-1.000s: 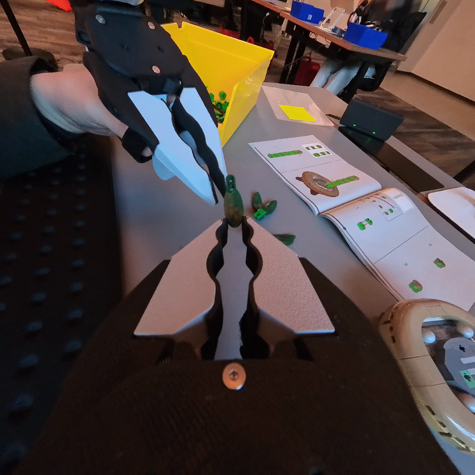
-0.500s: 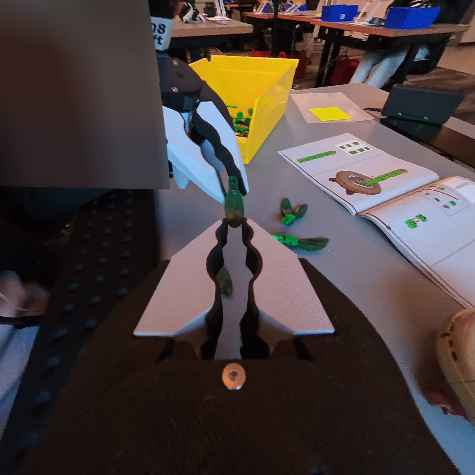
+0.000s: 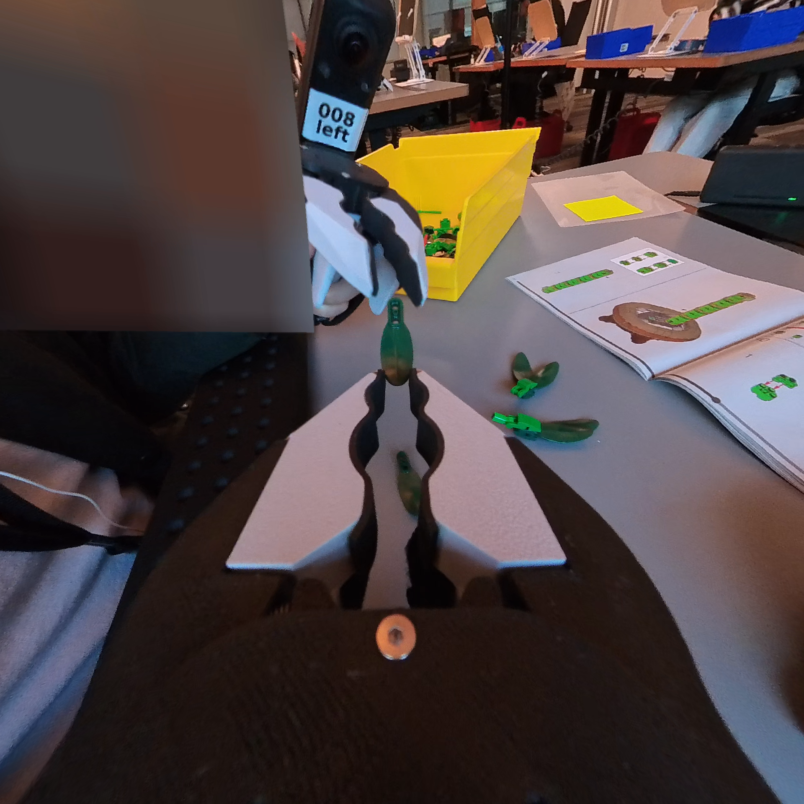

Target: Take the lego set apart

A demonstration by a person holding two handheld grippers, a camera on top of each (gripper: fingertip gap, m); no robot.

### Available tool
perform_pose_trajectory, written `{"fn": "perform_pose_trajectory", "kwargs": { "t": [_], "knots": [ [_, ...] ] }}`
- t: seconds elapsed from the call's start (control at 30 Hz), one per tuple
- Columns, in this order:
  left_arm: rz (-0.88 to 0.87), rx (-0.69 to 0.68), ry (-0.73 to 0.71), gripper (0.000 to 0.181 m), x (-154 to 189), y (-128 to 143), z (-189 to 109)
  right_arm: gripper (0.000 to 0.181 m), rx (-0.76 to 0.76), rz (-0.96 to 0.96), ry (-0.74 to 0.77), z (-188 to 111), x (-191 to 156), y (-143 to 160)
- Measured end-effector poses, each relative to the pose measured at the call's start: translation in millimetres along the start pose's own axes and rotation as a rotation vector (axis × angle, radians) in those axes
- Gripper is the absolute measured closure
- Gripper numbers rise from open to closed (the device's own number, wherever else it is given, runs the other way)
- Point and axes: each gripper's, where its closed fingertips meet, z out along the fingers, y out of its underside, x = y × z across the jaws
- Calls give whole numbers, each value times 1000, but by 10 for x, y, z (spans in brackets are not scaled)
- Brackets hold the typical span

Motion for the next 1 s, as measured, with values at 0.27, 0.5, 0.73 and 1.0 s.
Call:
{"fn": "perform_pose_trajectory", "kwargs": {
  "t": [0.27, 0.5, 0.73, 1.0],
  "knots": [
    [31, -47, -9, 175, 13, 72, 28, 171, -3, -10, -10, 17, -25, 8],
    [-165, -24, 33, 175, -78, 72, 1, 149, -38, -225, 60, 85, -57, 41],
    [-206, -49, 70, 175, -41, 121, 35, 160, -117, -477, 172, 143, -49, 106],
    [-209, -68, 65, 175, -49, 157, 52, 172, -77, -425, 179, 93, -13, 38]
  ]
}}
